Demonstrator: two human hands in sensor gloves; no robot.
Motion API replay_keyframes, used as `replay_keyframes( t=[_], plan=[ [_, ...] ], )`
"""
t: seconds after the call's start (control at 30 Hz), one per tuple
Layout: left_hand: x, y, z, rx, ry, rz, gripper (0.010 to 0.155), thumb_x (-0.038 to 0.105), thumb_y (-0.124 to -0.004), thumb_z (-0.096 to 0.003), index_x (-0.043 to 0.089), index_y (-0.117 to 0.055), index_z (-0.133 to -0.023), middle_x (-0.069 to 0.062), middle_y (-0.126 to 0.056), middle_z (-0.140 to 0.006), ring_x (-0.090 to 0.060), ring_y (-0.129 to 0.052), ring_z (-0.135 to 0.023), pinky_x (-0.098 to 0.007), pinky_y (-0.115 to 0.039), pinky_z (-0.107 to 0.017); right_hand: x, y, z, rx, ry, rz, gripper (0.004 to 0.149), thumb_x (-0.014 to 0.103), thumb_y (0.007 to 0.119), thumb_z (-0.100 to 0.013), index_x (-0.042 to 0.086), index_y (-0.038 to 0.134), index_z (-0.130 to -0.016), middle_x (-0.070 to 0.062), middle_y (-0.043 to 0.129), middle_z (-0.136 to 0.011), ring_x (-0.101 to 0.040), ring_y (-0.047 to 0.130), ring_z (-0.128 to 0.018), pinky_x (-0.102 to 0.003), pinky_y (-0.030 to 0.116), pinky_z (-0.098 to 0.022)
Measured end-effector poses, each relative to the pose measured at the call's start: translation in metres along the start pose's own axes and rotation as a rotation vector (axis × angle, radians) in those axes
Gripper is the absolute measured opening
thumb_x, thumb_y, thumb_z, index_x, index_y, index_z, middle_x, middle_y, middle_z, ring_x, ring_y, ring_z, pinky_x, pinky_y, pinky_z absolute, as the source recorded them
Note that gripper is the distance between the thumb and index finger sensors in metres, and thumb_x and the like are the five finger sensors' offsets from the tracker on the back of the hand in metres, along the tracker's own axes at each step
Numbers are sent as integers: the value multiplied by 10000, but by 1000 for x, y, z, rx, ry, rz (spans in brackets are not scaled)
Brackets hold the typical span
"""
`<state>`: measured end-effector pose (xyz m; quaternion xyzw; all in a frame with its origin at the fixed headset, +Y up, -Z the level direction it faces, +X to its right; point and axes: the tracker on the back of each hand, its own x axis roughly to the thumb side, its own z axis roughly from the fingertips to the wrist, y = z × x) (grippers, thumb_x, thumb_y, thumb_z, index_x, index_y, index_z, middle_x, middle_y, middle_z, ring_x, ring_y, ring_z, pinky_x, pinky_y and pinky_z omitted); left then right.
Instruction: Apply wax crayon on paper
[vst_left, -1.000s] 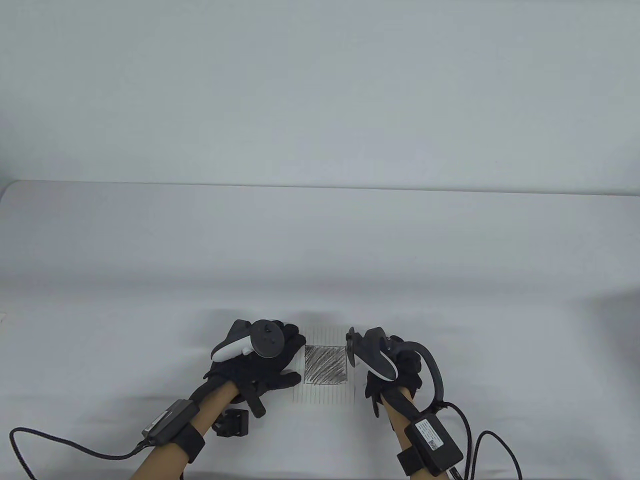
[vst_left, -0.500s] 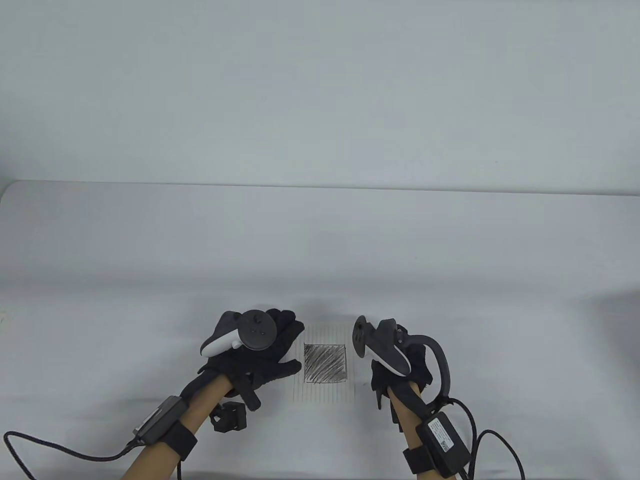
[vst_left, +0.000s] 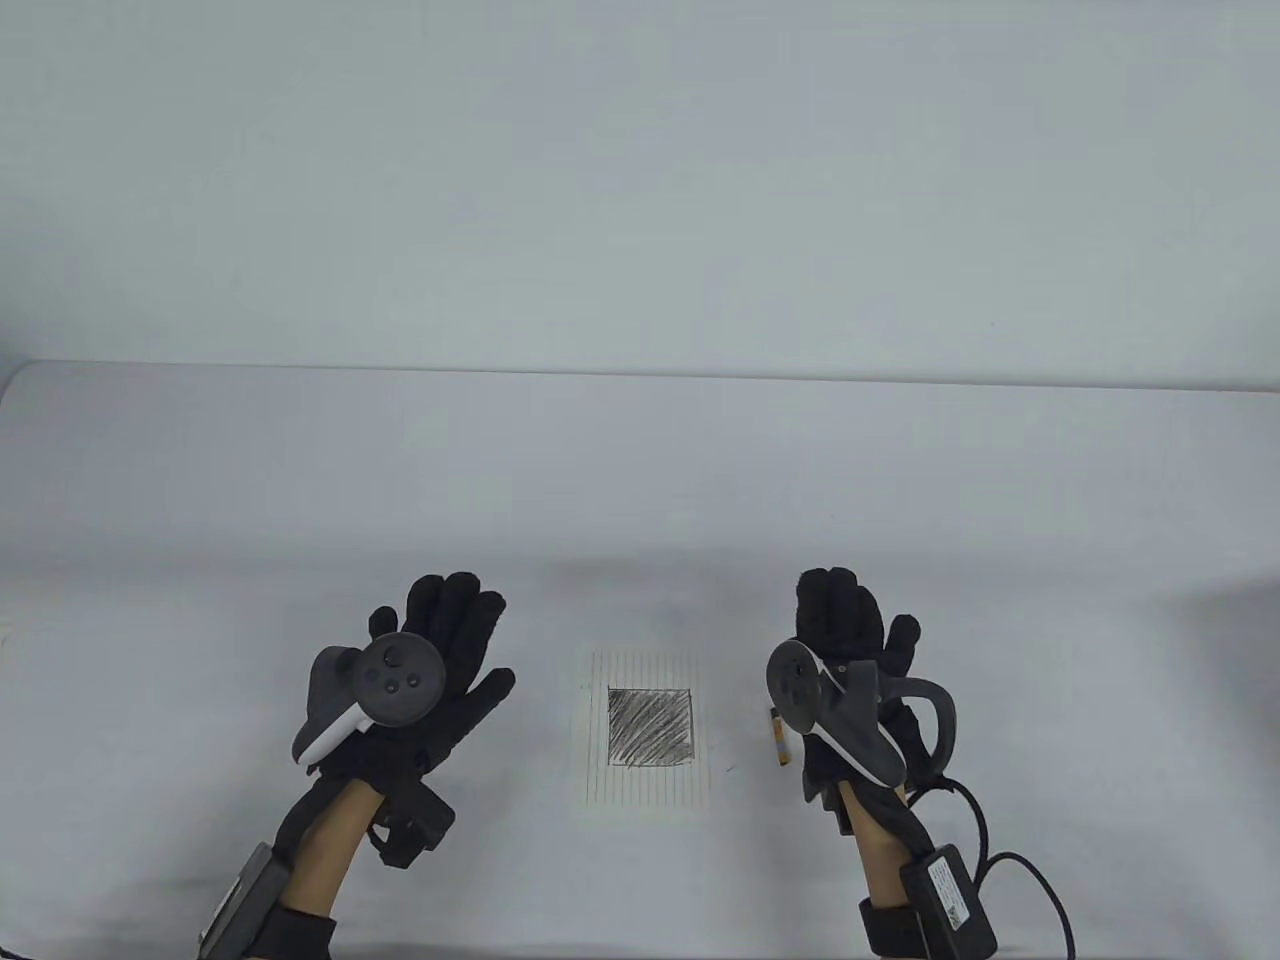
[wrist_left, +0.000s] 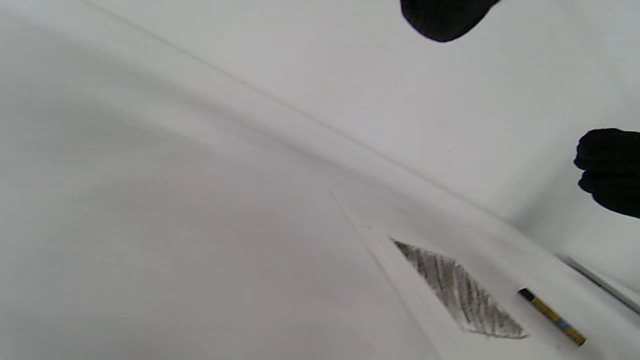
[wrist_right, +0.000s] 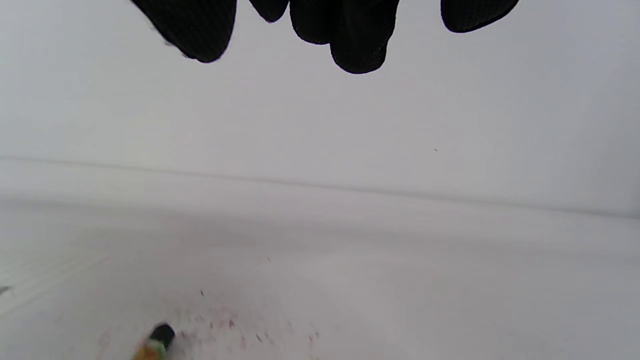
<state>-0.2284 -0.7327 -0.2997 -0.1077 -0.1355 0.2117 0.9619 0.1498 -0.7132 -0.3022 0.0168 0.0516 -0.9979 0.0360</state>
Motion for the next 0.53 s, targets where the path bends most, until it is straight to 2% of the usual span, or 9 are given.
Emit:
replay_keyframes(
  t=[0.1, 0.53],
  plan=[
    [-2, -4, -2, -23, 4, 18, 721, 538, -523, -613, 396, -57, -1144, 123, 93, -1209, -228, 166, -1121, -580, 121, -732, -5, 5, -2, 34, 30, -6, 709, 377, 664, -559, 174, 268, -1111, -137, 321, -1164, -319, 514, -1052, -665, 446, -708],
    [0, -8, -2, -51, -10, -6, 734, 546, -525, -609, 393, -43, -1141, 118, 108, -1201, -228, 174, -1111, -575, 122, -728, -7, 3, -1, 31, 40, -30, 708, 380, 667, -557, 170, 279, -1111, -140, 335, -1162, -320, 523, -1049, -664, 448, -708]
  ],
)
